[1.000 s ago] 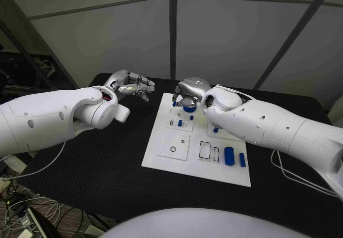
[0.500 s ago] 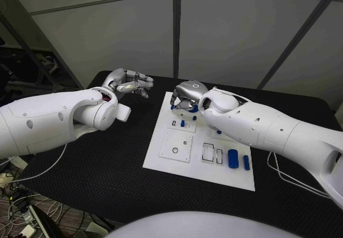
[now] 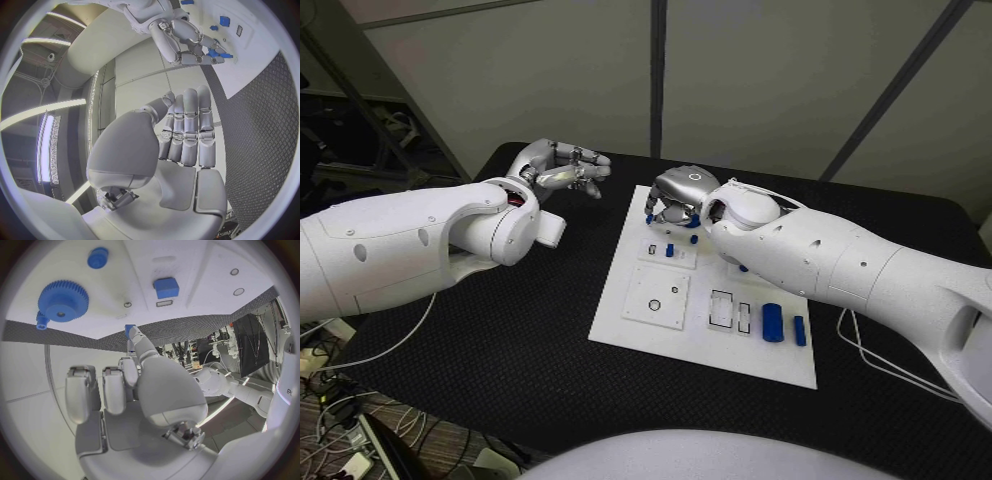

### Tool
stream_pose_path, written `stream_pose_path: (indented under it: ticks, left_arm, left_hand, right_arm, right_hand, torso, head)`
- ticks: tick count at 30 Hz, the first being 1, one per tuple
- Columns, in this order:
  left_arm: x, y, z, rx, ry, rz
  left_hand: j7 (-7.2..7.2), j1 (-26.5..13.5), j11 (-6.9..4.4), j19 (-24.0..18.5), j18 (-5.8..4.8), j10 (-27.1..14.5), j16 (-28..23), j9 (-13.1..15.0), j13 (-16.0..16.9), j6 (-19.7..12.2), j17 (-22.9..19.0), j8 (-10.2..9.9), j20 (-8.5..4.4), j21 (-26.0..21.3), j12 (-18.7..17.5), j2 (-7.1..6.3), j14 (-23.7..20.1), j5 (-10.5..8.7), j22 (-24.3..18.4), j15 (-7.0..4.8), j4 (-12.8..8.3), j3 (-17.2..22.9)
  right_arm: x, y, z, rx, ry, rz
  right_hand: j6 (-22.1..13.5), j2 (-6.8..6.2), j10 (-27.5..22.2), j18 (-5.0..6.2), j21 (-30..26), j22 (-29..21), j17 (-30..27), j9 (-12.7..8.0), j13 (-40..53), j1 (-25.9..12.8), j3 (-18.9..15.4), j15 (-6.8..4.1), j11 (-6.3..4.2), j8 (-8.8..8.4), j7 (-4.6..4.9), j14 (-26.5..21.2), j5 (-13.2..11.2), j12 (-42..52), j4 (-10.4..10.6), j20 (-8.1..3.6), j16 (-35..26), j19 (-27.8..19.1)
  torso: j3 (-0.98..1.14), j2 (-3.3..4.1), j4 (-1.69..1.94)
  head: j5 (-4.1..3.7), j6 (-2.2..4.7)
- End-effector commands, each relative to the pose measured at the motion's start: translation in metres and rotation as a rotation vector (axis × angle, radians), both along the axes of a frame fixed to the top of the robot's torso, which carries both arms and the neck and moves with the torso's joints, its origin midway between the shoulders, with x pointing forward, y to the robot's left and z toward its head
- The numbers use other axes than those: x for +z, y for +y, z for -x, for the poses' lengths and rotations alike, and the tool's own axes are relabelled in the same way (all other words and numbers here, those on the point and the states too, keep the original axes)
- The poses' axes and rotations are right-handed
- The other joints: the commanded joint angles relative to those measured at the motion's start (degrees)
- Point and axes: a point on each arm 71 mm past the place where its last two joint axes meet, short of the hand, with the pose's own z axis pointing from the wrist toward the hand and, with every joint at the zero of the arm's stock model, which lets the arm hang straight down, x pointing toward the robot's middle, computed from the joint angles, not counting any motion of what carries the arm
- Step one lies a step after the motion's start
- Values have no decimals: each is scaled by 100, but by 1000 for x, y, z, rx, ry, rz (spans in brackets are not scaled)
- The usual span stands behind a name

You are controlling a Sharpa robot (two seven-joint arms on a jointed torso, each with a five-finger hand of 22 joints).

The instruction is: Assemble the parts on the task board

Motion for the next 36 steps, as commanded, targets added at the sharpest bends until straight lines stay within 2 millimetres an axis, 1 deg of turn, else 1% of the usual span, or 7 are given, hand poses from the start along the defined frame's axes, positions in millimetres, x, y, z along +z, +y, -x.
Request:
stream_pose_path:
  ticks: [1, 3, 9, 11, 15, 19, 36]
  left_arm:
    - [3, -3, 0, -15, -19, 14]
    - [3, -4, 0, -17, -20, 15]
    - [3, -5, -1, -18, -23, 15]
    - [3, -5, -1, -19, -23, 15]
    - [3, -6, -2, -21, -23, 16]
    - [3, -7, -2, -24, -22, 16]
    - [2, -7, -3, -27, -19, 17]
  left_hand:
    - [24, 50, -6, -34, -182, -34, -21, -5, -5, 21, 5, -9, -5, 16, -35, -10, 3, 21, 5, 9, -31, -15]
    - [24, 50, -6, -34, -182, -34, -21, -5, -5, 21, 5, -9, -5, 16, -35, -10, 3, 21, 5, 9, -31, -15]
    - [26, 53, -4, -41, -183, -35, -29, -14, -13, 21, 6, -8, -4, 18, -36, -4, 0, 20, 13, 11, -34, -18]
    - [26, 53, -4, -41, -183, -35, -29, -14, -13, 21, 6, -8, -4, 18, -36, -4, 0, 20, 13, 11, -34, -18]
    - [26, 53, -4, -41, -183, -35, -29, -14, -13, 21, 6, -8, -4, 18, -36, -4, 0, 20, 13, 11, -34, -18]
    - [26, 53, -4, -41, -183, -35, -29, -14, -13, 21, 6, -8, -4, 18, -36, -4, 0, 20, 13, 11, -34, -18]
    - [27, 51, -3, -45, -184, -34, -33, -22, -19, 23, 7, -7, -4, 21, -34, 1, 1, 21, 20, 12, -33, -24]
  right_arm:
    - [0, 1, 0, 10, -1, 8]
    - [0, 1, 0, 9, 0, 8]
    - [-3, 2, 0, 9, 5, 10]
    - [-4, 2, 0, 8, 7, 12]
    - [-6, 2, 0, 7, 8, 17]
    - [-8, 1, 0, 3, 10, 25]
    - [-12, -1, 0, 1, 15, 37]
  right_hand:
    - [36, 63, 142, -115, 15, 1352, 1074, 149, -447, 8, -7, -34, -191, 17, -6, 490, 33, -23, 26, -37, 4, 462]
    - [33, 64, 141, -114, 13, 1350, 1074, 150, -448, 7, -6, -34, -190, 16, -6, 490, 32, -24, 26, -37, 4, 461]
    - [33, 64, 141, -114, 13, 1350, 1074, 150, -448, 7, -6, -34, -190, 16, -6, 490, 32, -24, 26, -37, 4, 461]
    - [33, 64, 141, -114, 13, 1350, 1074, 150, -448, 7, -6, -34, -190, 16, -6, 490, 32, -24, 26, -37, 4, 461]
    - [27, 66, 136, -113, 9, 1347, 1074, 153, -453, 7, -4, -33, -190, 15, -5, 490, 29, -31, 26, -37, 4, 458]
    - [17, 66, 133, -110, -2, 1339, 1072, 157, -454, 4, -2, -32, -188, 13, -2, 490, 26, -34, 27, -37, 2, 451]
    - [-52, 48, 93, -104, -24, 1324, 1071, 172, -484, -10, 0, -23, -171, -2, 21, 489, 8, -83, 22, -33, 1, 437]
  torso:
    - [4, 9, -3]
    - [4, 20, -1]
    - [8, 20, -3]
    - [9, 23, 2]
    - [-5, 19, 3]
    - [-3, 21, -2]
    - [-14, 24, -1]
  head:
    - [15, -10]
    - [14, -11]
    - [23, -19]
    - [20, -25]
    - [26, -36]
    - [32, -35]
    - [48, -54]
